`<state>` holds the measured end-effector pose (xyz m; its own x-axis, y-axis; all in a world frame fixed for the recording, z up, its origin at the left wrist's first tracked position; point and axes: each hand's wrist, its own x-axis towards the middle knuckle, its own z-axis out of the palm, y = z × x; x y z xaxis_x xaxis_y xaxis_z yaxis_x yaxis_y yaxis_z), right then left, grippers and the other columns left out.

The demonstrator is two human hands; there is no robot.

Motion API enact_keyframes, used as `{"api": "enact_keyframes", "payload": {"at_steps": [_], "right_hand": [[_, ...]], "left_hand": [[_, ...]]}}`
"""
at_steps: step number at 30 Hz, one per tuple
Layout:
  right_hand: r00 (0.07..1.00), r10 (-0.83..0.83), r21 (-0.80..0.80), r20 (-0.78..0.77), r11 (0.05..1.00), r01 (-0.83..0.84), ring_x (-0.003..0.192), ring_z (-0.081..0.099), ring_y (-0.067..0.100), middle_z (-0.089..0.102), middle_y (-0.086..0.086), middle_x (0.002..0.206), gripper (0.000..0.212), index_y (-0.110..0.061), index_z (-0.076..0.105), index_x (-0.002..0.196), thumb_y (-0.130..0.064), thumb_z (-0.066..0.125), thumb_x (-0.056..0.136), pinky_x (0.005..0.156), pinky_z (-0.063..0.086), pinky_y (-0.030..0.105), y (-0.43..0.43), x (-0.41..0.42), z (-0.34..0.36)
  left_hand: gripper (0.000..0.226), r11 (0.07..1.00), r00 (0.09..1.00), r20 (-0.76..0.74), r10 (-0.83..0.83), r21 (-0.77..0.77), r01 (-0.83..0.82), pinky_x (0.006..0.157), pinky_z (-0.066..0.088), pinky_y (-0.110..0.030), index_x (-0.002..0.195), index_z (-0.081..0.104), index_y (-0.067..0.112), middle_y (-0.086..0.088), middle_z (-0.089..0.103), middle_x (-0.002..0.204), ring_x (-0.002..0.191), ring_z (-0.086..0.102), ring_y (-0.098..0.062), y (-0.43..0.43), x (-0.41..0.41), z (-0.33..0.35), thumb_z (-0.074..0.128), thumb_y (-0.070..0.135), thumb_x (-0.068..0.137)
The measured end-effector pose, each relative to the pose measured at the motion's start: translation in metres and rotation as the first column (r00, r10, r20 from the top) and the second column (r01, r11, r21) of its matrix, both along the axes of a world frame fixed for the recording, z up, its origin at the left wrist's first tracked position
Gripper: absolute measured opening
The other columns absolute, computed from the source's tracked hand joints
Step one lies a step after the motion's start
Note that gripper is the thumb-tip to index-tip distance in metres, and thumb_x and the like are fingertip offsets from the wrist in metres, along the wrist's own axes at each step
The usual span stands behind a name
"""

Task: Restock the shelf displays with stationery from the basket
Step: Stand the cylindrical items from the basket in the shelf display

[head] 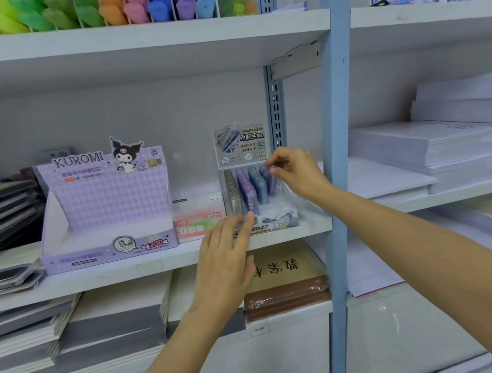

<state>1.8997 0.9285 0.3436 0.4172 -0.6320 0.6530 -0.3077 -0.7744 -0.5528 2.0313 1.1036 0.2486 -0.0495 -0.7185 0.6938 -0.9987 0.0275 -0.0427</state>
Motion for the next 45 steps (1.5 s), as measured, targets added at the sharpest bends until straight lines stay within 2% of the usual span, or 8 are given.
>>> {"api": "enact_keyframes", "payload": {"at_steps": [5,14,22,25,34,39,42,45], "right_hand": [[0.983,0.048,0.005,-0.176,0.999,-0.048,0.09,0.06,0.012,0.068,0.004,0.099,0.011,-0.009,0.066,0.096,-0.001,0.063,0.089,0.086,0.047,0.019,-0.011,-0.003,0.018],[0.996,0.005,-0.115,-0.093,0.993,-0.016,0.089,0.061,0.016,0.069,0.005,0.095,0.013,-0.006,0.066,0.097,0.002,0.06,0.09,0.085,0.049,0.025,-0.017,0.005,0.0],[0.998,0.021,-0.005,-0.054,1.0,-0.022,0.088,0.06,0.013,0.064,0.002,0.094,0.025,-0.009,0.059,0.11,-0.001,0.065,0.087,0.085,0.05,0.024,-0.018,0.003,-0.001],[0.996,-0.075,-0.056,-0.056,0.996,0.072,0.086,0.06,0.016,0.063,0.001,0.091,0.013,-0.01,0.065,0.099,-0.004,0.066,0.088,0.085,0.051,0.03,-0.019,0.014,-0.012],[0.988,-0.087,-0.107,-0.13,0.992,0.073,0.125,0.046,0.021,0.05,0.009,0.134,0.035,-0.01,0.056,0.131,-0.021,0.052,0.098,0.104,0.033,0.028,0.011,-0.006,-0.027],[0.988,0.136,-0.216,0.075,0.969,-0.118,0.09,0.057,0.008,0.062,-0.003,0.102,0.014,-0.015,0.062,0.106,-0.017,0.051,0.097,0.078,0.045,0.02,0.083,-0.046,-0.078],[0.967,0.236,-0.077,-0.096,0.967,-0.244,0.074,0.057,0.005,0.063,-0.009,0.085,0.01,-0.016,0.064,0.095,-0.019,0.055,0.094,0.066,0.044,0.018,0.106,-0.06,-0.139],[0.905,0.289,0.184,-0.313,0.953,-0.241,0.067,0.056,0.005,0.064,-0.01,0.077,0.008,-0.019,0.067,0.093,-0.02,0.058,0.093,0.062,0.046,0.022,0.113,-0.065,-0.22]], "left_hand": [[0.07,0.999,1.0,0.006,-0.006,-0.04,0.007,0.098,0.047,-0.048,0.14,0.048,0.007,-0.014,0.057,0.125,0.118,0.054,-0.033,-0.004,0.002,0.0,0.073,0.007,0.075],[0.06,0.997,0.998,-0.049,-0.029,-0.067,0.026,0.098,0.048,-0.045,0.134,0.054,0.004,-0.014,0.059,0.124,0.116,0.056,-0.034,-0.007,0.0,0.001,0.069,0.002,0.076],[0.062,0.996,0.998,-0.06,-0.031,-0.082,0.026,0.096,0.049,-0.043,0.134,0.054,0.004,-0.014,0.06,0.124,0.116,0.056,-0.032,-0.008,-0.002,0.0,0.07,0.0,0.074],[0.064,0.996,0.999,-0.046,-0.028,-0.085,0.024,0.095,0.05,-0.042,0.135,0.053,0.004,-0.013,0.06,0.124,0.117,0.057,-0.032,-0.008,-0.002,-0.001,0.071,0.001,0.073],[0.068,0.999,0.998,-0.054,-0.024,-0.043,0.021,0.096,0.049,-0.043,0.138,0.05,0.003,-0.015,0.057,0.13,0.122,0.053,-0.033,-0.001,-0.007,0.003,0.07,-0.001,0.073],[0.063,0.995,0.995,-0.097,-0.024,-0.097,0.015,0.106,0.037,-0.048,0.141,0.045,0.006,-0.016,0.046,0.14,0.132,0.04,-0.033,0.009,-0.011,-0.023,0.064,0.006,0.081],[0.046,0.985,0.982,-0.165,-0.094,-0.16,0.068,0.089,0.041,-0.04,0.12,0.06,0.005,-0.015,0.056,0.118,0.109,0.05,-0.03,0.019,-0.021,-0.073,0.067,0.0,0.075],[0.026,0.976,0.945,-0.288,-0.156,0.104,0.193,0.072,0.046,-0.035,0.1,0.065,0.01,-0.006,0.061,0.096,0.089,0.058,-0.026,0.032,-0.031,-0.146,0.066,-0.002,0.077]]}}
